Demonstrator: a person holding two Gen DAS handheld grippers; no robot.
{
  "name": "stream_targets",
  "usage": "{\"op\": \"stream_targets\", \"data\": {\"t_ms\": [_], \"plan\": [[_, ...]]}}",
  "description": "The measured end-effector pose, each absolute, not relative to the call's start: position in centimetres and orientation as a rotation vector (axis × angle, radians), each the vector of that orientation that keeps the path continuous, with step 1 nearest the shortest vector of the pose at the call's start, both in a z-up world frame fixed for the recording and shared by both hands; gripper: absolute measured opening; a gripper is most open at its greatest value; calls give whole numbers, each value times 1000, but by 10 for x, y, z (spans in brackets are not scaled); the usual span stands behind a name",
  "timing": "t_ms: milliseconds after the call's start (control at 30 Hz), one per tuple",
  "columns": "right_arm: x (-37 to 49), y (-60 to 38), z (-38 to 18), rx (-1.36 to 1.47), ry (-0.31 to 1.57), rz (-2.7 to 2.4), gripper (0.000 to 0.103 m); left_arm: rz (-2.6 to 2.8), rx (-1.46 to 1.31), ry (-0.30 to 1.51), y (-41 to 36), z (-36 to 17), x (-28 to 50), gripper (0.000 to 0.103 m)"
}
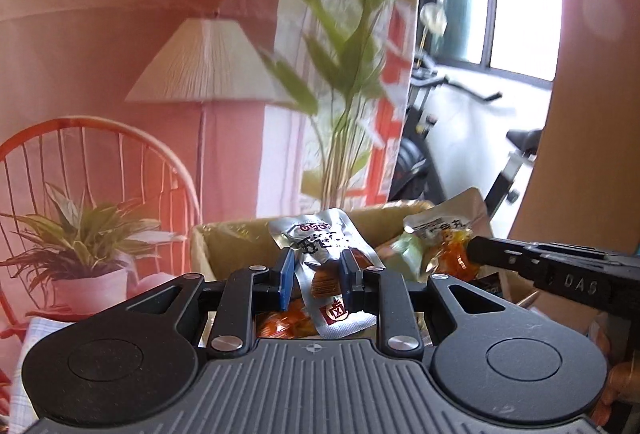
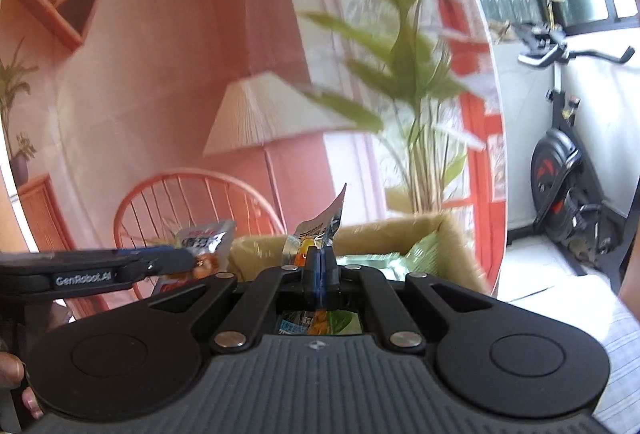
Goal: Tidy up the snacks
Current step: 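Carry both packets over the box and open both tools, then withdraw both tools from the box toward the red packet and orange candy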
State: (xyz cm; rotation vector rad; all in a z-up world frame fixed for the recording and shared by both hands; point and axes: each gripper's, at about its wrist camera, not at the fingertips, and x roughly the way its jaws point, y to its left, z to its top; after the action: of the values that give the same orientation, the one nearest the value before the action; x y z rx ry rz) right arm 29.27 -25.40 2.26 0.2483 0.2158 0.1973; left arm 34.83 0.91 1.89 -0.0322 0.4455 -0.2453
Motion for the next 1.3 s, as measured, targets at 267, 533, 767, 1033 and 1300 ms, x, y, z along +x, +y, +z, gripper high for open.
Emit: {"op": "stream_targets", "data": {"t_ms": [267,533,767,1033,1300], "plan": [[318,-240,-5,208,283,181,7,-236,-3,500,15,9,360,54],[289,-251,-2,156,209,126,32,-233,-36,453,20,19,337,70],[229,-286,-12,150,156,94,40,-264,-94,417,20,10,280,79],[197,-324,-69,216,251,13,47,-315,-97,497,-7,-41,245,88],[221,-327,-153,262,474,-60,48,-298,-23,670,-38,-110,269,87]]}}
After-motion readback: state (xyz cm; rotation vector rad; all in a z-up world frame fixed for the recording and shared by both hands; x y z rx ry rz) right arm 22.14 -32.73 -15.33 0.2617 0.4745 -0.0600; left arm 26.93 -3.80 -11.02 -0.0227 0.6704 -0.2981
